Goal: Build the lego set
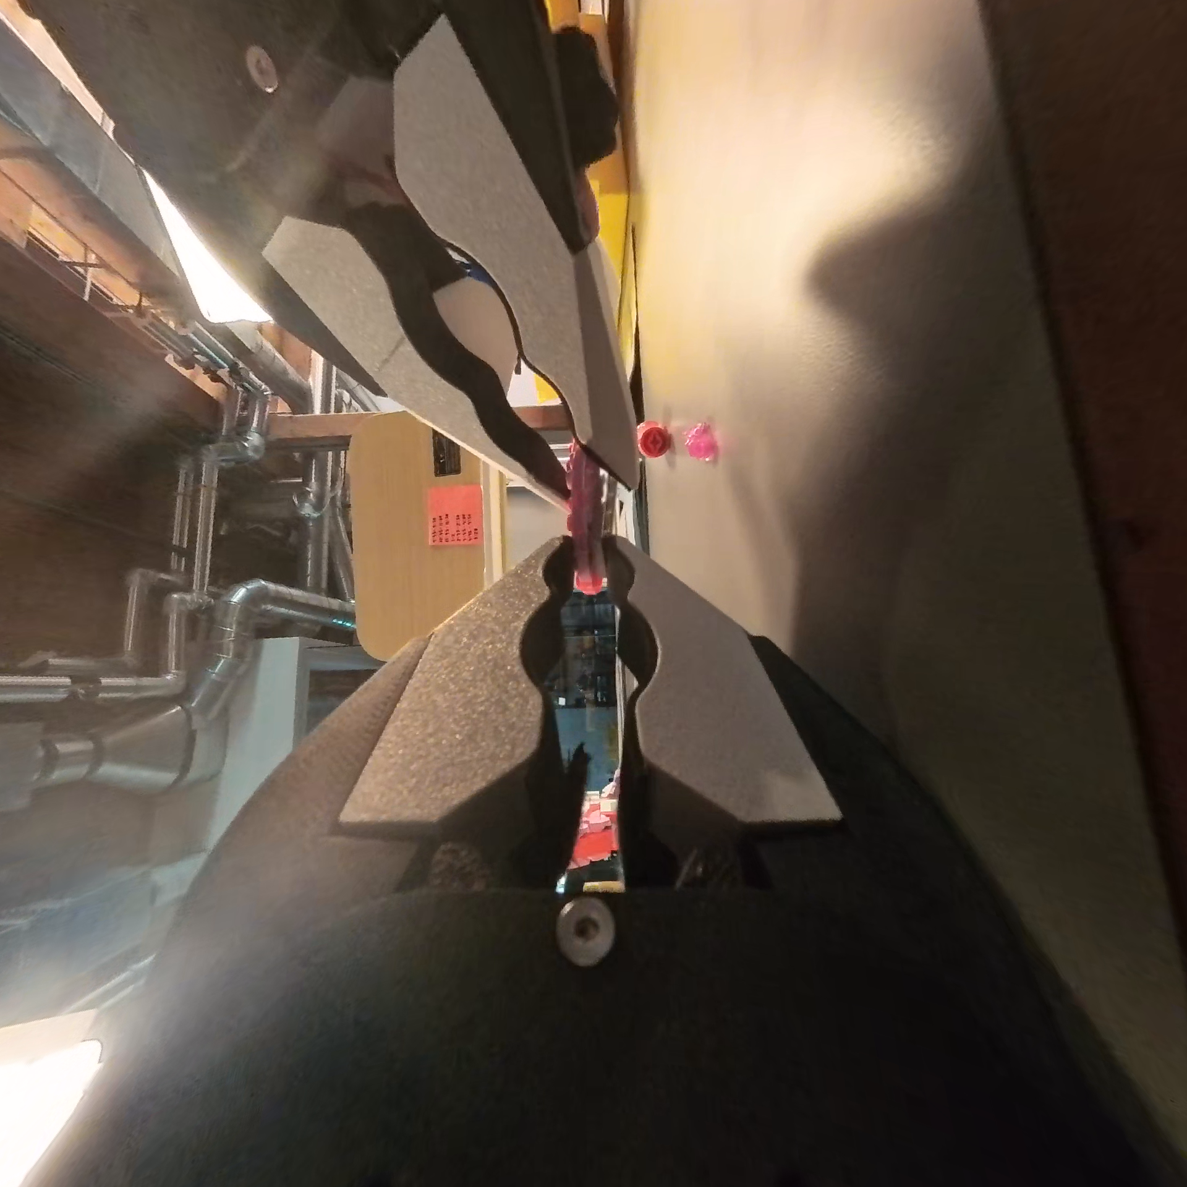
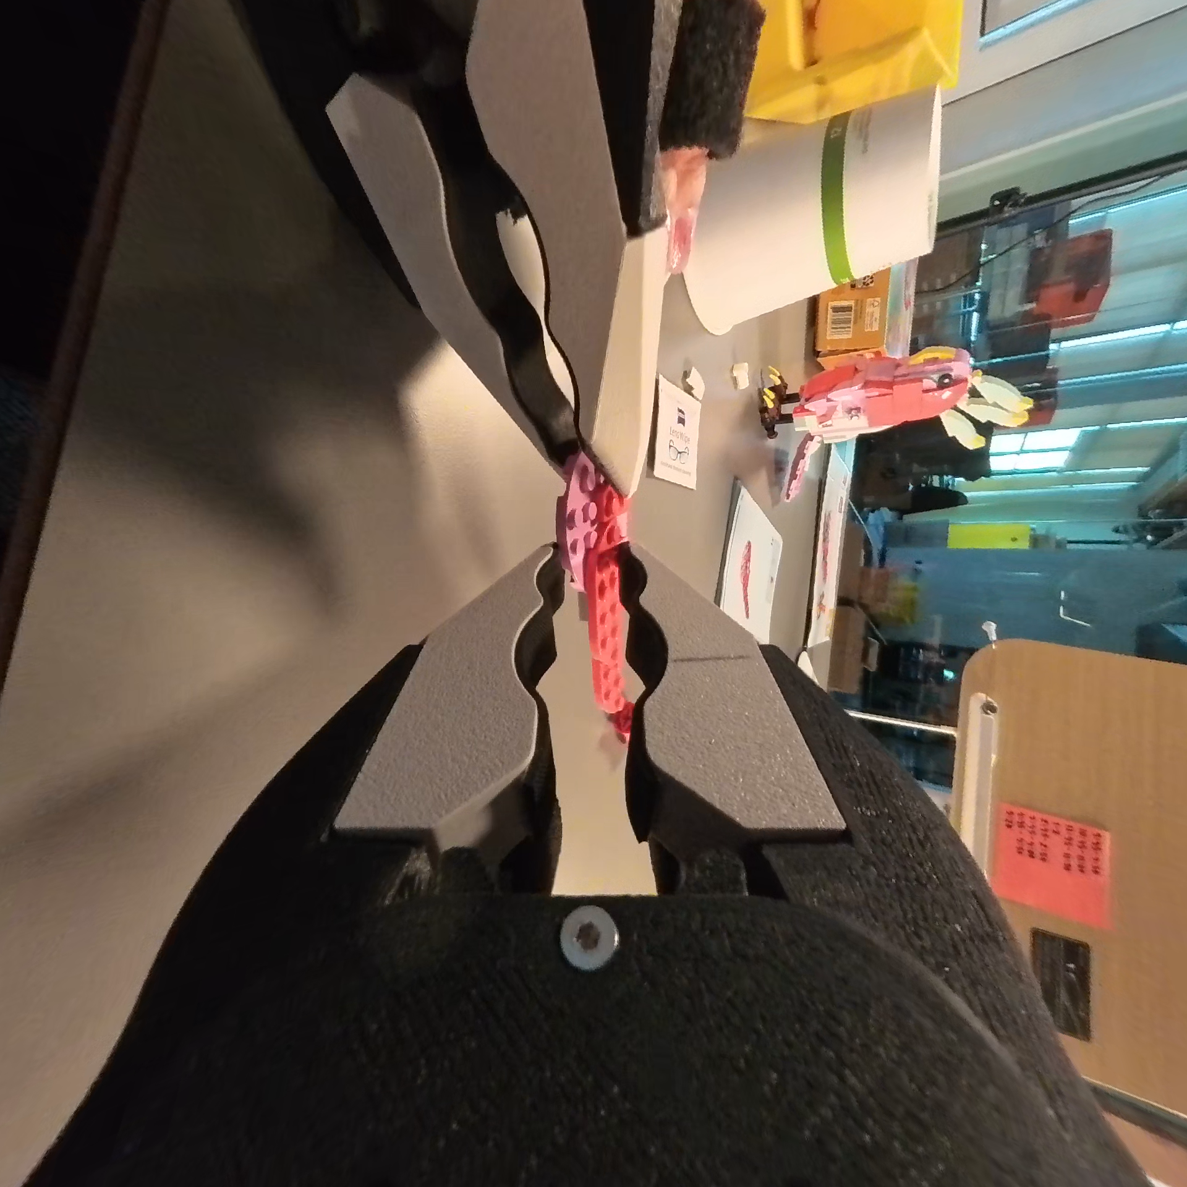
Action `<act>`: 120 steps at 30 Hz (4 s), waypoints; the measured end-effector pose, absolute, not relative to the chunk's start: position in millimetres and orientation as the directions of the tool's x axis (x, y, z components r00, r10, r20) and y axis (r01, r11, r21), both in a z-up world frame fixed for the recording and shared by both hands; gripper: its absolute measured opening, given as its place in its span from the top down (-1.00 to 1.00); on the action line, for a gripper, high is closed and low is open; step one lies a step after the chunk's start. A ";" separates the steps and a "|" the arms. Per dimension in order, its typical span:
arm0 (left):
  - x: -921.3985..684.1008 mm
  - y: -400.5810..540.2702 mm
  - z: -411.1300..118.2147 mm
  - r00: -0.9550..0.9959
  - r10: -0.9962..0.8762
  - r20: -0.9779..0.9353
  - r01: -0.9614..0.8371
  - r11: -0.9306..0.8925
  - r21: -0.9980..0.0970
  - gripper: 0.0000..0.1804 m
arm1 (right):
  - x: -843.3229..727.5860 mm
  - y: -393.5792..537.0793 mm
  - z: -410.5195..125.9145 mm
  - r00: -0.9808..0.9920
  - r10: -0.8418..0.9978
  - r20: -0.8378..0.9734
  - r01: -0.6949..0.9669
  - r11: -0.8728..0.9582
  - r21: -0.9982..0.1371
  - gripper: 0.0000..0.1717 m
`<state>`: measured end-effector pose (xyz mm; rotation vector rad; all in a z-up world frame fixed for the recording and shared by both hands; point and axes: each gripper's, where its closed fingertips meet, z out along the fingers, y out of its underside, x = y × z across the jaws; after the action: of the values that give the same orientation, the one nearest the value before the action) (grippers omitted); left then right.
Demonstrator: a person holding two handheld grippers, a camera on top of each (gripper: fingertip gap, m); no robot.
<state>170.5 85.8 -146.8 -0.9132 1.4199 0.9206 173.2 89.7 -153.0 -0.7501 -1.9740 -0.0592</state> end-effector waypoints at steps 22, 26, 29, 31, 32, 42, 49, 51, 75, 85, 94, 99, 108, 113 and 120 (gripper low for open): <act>148.6 102.3 -138.9 0.087 -0.055 -0.995 -0.952 0.289 -0.099 0.90 | 184.6 116.7 -141.9 0.013 0.525 0.851 0.387 0.782 -0.488 0.34; 147.5 101.4 -133.1 0.122 -0.037 -0.992 -0.946 0.298 -0.127 0.90 | 179.2 121.5 -146.8 0.033 0.453 0.891 0.411 0.806 -0.425 0.39; 151.0 97.5 -128.4 0.145 -0.023 -0.989 -0.933 0.330 -0.144 0.90 | 173.9 127.6 -142.0 0.063 0.381 0.923 0.428 0.825 -0.370 0.50; 150.7 97.2 -126.6 0.155 -0.018 -0.988 -0.931 0.333 -0.152 0.90 | 172.4 132.2 -139.4 0.080 0.360 0.930 0.434 0.827 -0.358 0.53; 150.3 97.7 -126.6 0.155 -0.018 -0.988 -0.932 0.330 -0.152 0.90 | 172.6 133.0 -138.7 0.085 0.360 0.929 0.431 0.827 -0.360 0.55; 133.0 109.8 -136.4 0.074 -0.015 -0.997 -0.974 0.215 -0.075 0.90 | 185.6 145.0 -137.6 0.094 0.353 0.931 0.438 0.825 -0.357 0.58; 129.1 113.0 -150.1 0.004 -0.065 -0.998 -0.984 0.177 -0.015 0.90 | 220.9 194.4 -106.5 0.378 0.461 0.803 0.454 0.663 -0.595 0.60; 128.7 113.0 -150.3 0.006 -0.068 -0.998 -0.984 0.176 -0.018 0.90 | 231.4 205.7 -99.2 0.452 0.475 0.754 0.434 0.622 -0.652 0.63; 135.9 108.4 -168.9 -0.046 -0.239 -0.970 -0.969 0.245 -0.015 0.89 | 260.9 239.0 -88.4 0.626 0.498 0.600 0.363 0.495 -0.789 0.87; 142.1 78.7 -153.6 0.297 -0.597 -0.745 -0.881 0.129 -0.455 0.26 | 261.0 238.4 -88.1 0.626 0.506 0.593 0.353 0.494 -0.795 0.87; 72.6 30.6 -73.2 0.877 -0.353 -0.327 -0.324 0.070 -0.943 0.50 | 259.6 236.3 -87.7 0.620 0.516 0.591 0.344 0.499 -0.796 0.87; -52.5 6.2 -24.7 0.957 0.114 -0.265 -0.264 -0.024 -0.964 0.71 | 257.3 232.7 -87.2 0.610 0.519 0.599 0.341 0.511 -0.789 0.89; -270.3 82.5 -81.3 0.948 0.300 -0.107 0.167 -0.754 -0.636 0.64 | 256.0 233.7 -90.2 0.599 0.522 0.607 0.357 0.505 -0.786 0.90; -333.4 94.0 -142.3 0.897 0.426 -0.116 0.368 -0.868 -0.334 0.71 | 253.9 233.8 -94.1 0.582 0.516 0.628 0.385 0.506 -0.772 0.92; -355.9 87.9 -172.8 0.845 0.526 -0.092 0.507 -0.844 -0.173 0.89 | 251.5 234.6 -98.3 0.565 0.505 0.653 0.417 0.507 -0.754 0.98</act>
<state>-355.9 87.9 -172.8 -2.8799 -0.8105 0.2051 251.5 234.6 -98.3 -1.0897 -1.0241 0.0659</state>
